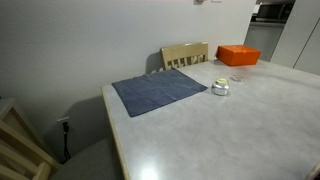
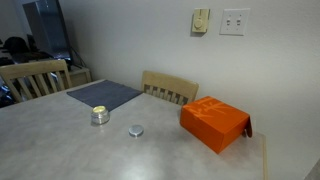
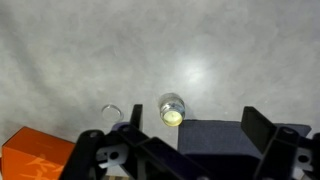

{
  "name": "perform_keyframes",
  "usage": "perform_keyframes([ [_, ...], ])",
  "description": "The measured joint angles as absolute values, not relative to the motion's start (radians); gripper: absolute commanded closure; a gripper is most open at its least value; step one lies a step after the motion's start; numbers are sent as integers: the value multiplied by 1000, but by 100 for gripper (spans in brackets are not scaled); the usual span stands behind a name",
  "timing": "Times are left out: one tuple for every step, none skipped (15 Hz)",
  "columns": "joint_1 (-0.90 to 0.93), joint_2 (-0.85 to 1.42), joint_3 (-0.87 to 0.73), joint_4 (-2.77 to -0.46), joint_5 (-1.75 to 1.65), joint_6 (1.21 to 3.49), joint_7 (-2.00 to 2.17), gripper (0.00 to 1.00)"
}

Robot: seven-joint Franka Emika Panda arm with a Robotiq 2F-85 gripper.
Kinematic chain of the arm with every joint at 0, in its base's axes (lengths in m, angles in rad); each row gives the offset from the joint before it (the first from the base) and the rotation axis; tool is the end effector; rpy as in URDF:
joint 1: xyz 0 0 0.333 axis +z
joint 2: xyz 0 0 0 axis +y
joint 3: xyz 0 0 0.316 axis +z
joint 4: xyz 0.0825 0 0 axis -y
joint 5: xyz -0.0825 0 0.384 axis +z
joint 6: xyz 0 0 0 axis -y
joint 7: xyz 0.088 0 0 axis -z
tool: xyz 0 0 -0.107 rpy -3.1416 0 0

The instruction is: Put the silver lid on the silver bottle

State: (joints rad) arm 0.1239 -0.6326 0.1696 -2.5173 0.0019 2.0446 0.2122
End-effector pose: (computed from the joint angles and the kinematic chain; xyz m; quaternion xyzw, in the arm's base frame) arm 0.3584 0.1134 0.5015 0.9955 0.0278 0.0857 0.0297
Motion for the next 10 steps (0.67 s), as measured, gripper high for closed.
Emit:
perform_keyframes([
  [124,-632,176,-2517,2,2045,214,0],
  [124,-631,180,-2517,2,2045,216,0],
  [125,-631,179,-2517,7,2046,214,0],
  [125,-629,173,-2516,10,2048,207,0],
  [125,-624,161,-2513,12,2059,192,0],
  [124,-618,140,-2512,13,2074,169,0],
  [119,-611,115,-2511,11,2096,149,0],
  [110,-601,87,-2507,9,2121,128,0],
  [96,-589,60,-2501,8,2141,108,0],
  [82,-572,29,-2492,10,2161,84,0],
])
